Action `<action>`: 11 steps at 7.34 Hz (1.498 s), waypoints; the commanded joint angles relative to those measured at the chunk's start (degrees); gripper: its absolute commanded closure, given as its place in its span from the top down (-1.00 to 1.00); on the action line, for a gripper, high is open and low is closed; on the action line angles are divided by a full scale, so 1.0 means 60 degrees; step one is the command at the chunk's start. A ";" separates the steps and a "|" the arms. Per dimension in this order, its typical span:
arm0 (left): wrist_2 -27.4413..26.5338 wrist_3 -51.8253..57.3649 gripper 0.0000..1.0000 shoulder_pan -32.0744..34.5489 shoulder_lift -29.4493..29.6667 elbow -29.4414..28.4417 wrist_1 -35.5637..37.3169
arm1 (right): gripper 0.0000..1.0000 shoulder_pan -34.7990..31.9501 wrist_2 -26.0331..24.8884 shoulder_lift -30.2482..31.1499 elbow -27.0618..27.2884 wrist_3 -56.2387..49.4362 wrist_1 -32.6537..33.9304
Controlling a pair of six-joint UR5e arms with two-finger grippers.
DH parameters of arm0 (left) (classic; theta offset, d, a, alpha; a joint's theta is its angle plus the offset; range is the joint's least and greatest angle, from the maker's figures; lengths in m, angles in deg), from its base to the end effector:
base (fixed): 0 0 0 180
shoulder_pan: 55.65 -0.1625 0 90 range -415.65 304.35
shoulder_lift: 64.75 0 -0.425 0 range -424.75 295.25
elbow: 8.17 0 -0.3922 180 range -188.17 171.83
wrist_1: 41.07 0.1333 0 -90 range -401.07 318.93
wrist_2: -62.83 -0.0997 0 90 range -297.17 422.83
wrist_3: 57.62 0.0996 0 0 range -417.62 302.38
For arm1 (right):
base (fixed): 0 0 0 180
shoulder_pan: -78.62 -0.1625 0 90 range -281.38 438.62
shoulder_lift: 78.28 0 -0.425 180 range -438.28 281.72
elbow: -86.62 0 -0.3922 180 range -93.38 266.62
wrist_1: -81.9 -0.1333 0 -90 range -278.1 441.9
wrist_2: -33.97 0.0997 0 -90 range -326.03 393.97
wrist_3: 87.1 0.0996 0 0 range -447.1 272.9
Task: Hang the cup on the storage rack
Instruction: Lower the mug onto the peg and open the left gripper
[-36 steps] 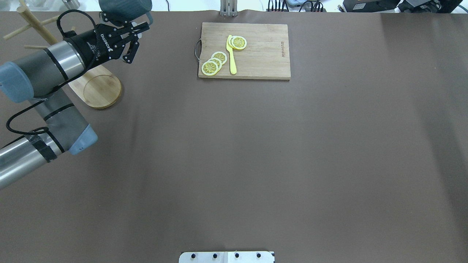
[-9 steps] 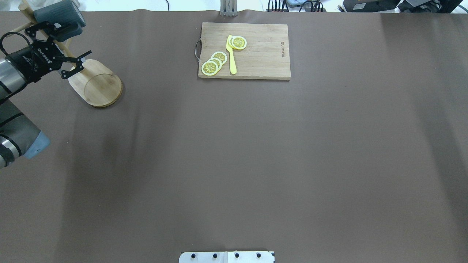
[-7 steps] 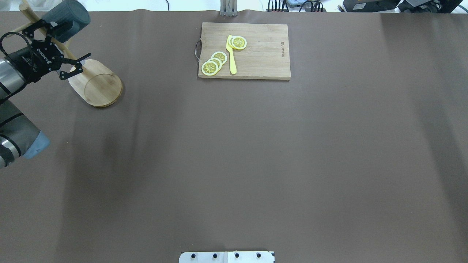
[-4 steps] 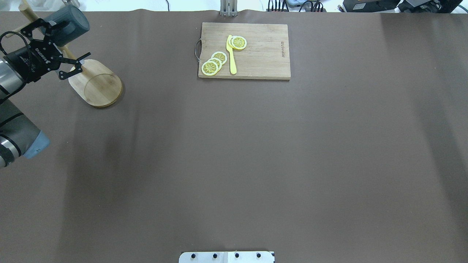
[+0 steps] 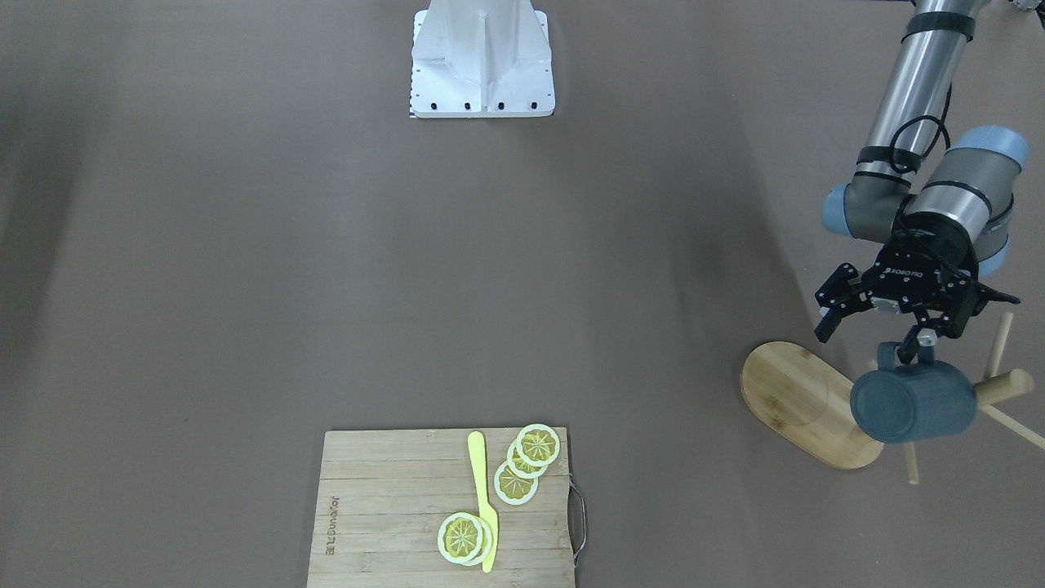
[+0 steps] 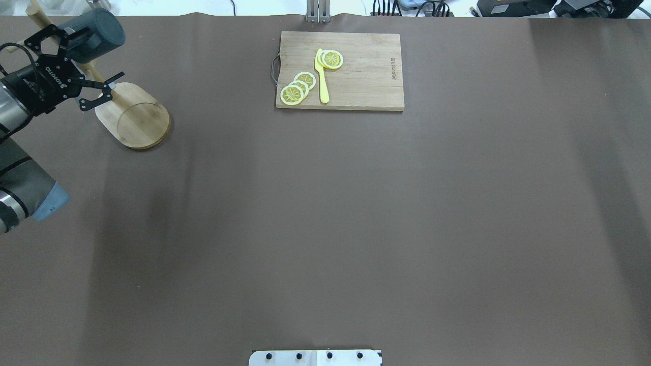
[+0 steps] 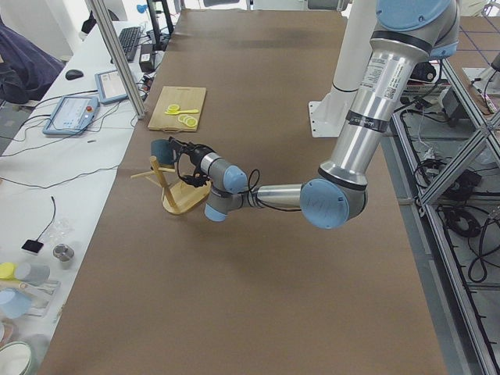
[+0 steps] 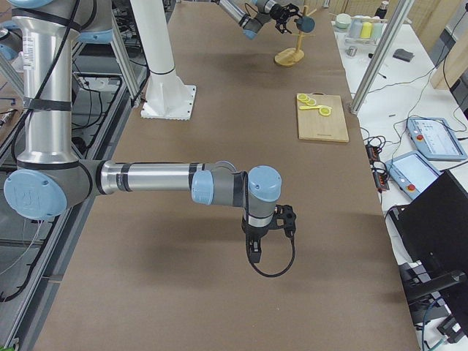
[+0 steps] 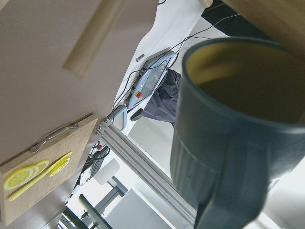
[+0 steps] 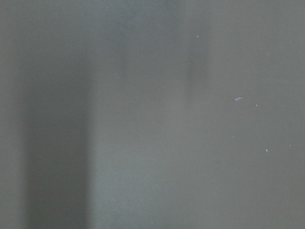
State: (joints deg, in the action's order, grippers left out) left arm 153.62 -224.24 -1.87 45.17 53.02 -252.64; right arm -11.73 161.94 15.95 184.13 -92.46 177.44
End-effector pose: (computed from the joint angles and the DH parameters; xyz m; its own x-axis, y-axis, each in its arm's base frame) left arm 0.2397 -0.5505 0.4923 -0.8302 -0.5128 -0.2187 -0.0367 0.4417 -0.8964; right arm 0.0748 -0.4563 0.6463 0.7853 -0.0644 0.6158 0.0675 0.9976 0.0182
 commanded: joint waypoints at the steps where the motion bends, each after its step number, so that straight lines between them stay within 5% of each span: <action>1: 0.0000 -0.0004 0.97 0.0002 -0.0242 0.0432 -0.0040 | 1.00 0.0000 0.0000 -0.0002 0.0008 0.0000 0.0000; 6: 0.0029 0.0316 0.97 0.0002 -0.1136 0.2424 -0.0698 | 1.00 0.0000 -0.0014 0.0013 -0.0007 0.0000 0.0000; 8: 0.0117 0.2389 0.97 -0.0071 -0.1283 0.2924 -0.0641 | 1.00 0.0000 0.0000 0.0027 -0.0007 0.0000 0.0015; 11: 0.1404 0.5278 0.97 -0.0057 -0.1327 0.3115 -0.0597 | 1.00 0.0000 0.0000 0.0027 -0.0007 0.0000 0.0015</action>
State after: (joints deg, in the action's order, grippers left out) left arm 159.82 -198.96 -2.26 37.38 71.08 -256.32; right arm -11.73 161.94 16.11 184.14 -92.42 177.52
